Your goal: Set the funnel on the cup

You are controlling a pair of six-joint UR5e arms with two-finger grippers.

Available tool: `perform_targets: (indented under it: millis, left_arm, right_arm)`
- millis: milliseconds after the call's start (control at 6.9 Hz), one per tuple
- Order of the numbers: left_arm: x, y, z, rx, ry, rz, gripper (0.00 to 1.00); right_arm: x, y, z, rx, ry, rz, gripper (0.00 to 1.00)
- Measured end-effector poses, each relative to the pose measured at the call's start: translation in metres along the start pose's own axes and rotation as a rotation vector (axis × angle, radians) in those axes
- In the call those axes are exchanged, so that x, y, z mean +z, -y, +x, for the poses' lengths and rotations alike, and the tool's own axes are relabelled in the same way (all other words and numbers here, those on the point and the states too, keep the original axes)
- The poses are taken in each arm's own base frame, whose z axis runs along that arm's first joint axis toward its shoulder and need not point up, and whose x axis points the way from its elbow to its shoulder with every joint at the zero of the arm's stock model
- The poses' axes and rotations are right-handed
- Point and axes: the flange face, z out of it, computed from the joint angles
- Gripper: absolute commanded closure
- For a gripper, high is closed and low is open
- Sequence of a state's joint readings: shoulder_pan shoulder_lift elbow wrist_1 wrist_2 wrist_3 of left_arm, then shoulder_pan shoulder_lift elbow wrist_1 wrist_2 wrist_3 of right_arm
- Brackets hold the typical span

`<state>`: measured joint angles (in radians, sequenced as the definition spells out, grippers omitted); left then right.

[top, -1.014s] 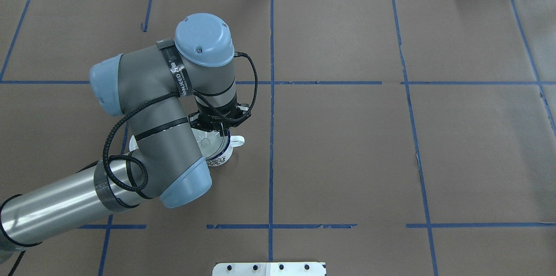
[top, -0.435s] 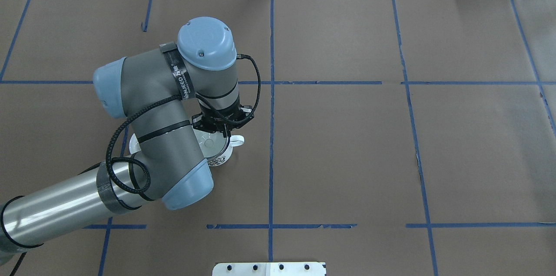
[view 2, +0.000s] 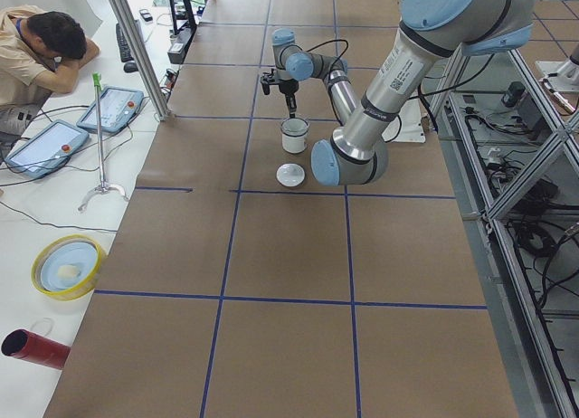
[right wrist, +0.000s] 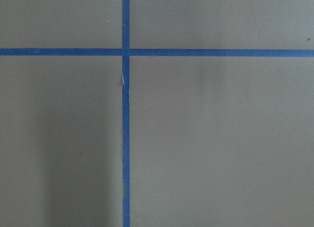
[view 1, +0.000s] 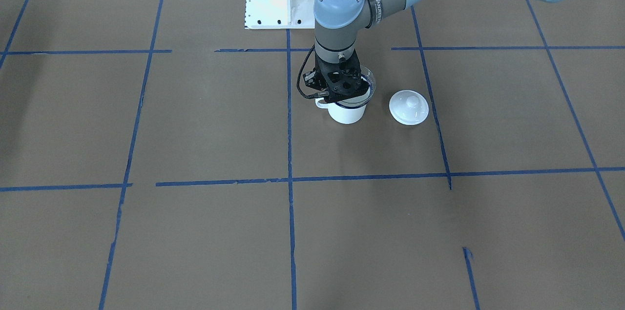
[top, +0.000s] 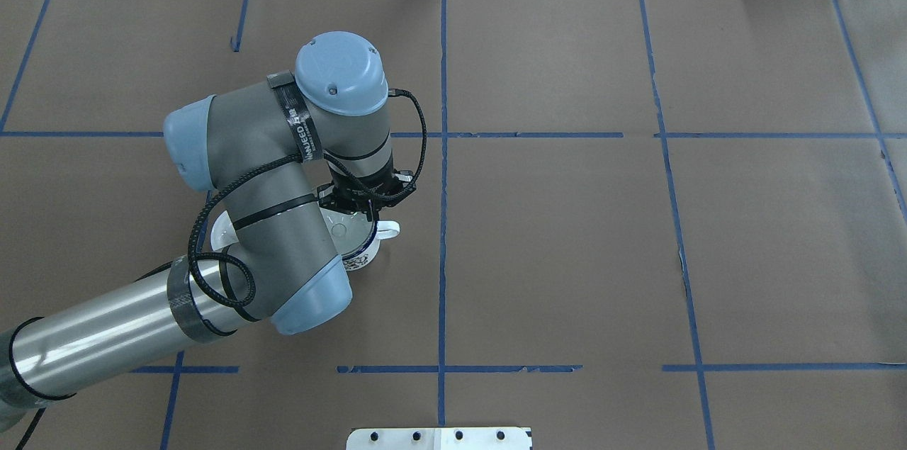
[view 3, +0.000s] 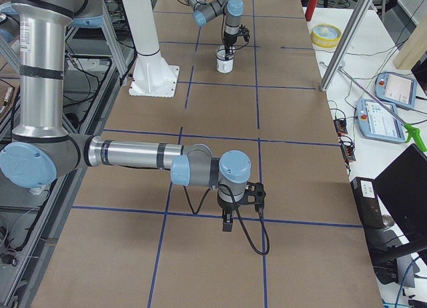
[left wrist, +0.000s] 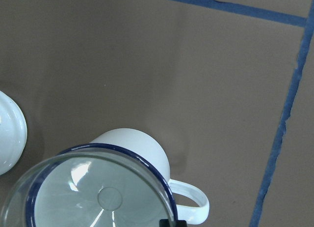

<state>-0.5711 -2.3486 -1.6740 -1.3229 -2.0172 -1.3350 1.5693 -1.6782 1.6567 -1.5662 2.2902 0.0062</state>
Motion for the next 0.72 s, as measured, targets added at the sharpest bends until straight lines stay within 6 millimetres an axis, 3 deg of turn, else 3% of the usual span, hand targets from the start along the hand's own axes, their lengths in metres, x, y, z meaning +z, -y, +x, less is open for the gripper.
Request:
perform_targets:
  millis: [145, 435, 580, 725]
  left_arm:
    - [0.000, 0.001, 0.000, -0.002, 0.000, 0.001, 0.00]
    - [-0.006, 0.002, -0.003, -0.009, -0.010, 0.006, 0.00]
    - [-0.031, 0.007, -0.010, -0.008, -0.048, 0.031, 0.00]
    - [-0.072, 0.012, -0.033, 0.018, -0.112, 0.075, 0.00]
  right_arm:
    - [0.000, 0.000, 0.000, 0.000, 0.000, 0.000, 0.00]
    - [0.000, 0.000, 0.000, 0.000, 0.000, 0.000, 0.00]
    - [0.000, 0.000, 0.000, 0.000, 0.000, 0.000, 0.00]
    - [0.000, 0.000, 0.000, 0.000, 0.000, 0.000, 0.00]
